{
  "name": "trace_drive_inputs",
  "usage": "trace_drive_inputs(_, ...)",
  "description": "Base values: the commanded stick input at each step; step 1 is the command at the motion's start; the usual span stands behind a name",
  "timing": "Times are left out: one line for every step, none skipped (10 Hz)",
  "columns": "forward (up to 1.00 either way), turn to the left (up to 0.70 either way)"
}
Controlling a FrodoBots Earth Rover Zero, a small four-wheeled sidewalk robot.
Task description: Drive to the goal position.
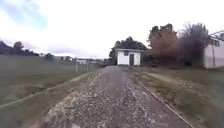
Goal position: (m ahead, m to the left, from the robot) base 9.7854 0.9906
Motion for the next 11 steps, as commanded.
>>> trace_drive_inputs(0.6, 0.01)
trace_drive_inputs(0.6, 0.01)
trace_drive_inputs(0.6, 0.01)
trace_drive_inputs(0.6, 0.0)
trace_drive_inputs(0.6, -0.11)
trace_drive_inputs(0.6, -0.08)
trace_drive_inputs(0.6, 0.01)
trace_drive_inputs(0.6, 0.01)
trace_drive_inputs(0.6, -0.08)
trace_drive_inputs(0.6, 0.01)
trace_drive_inputs(0.6, 0.01)
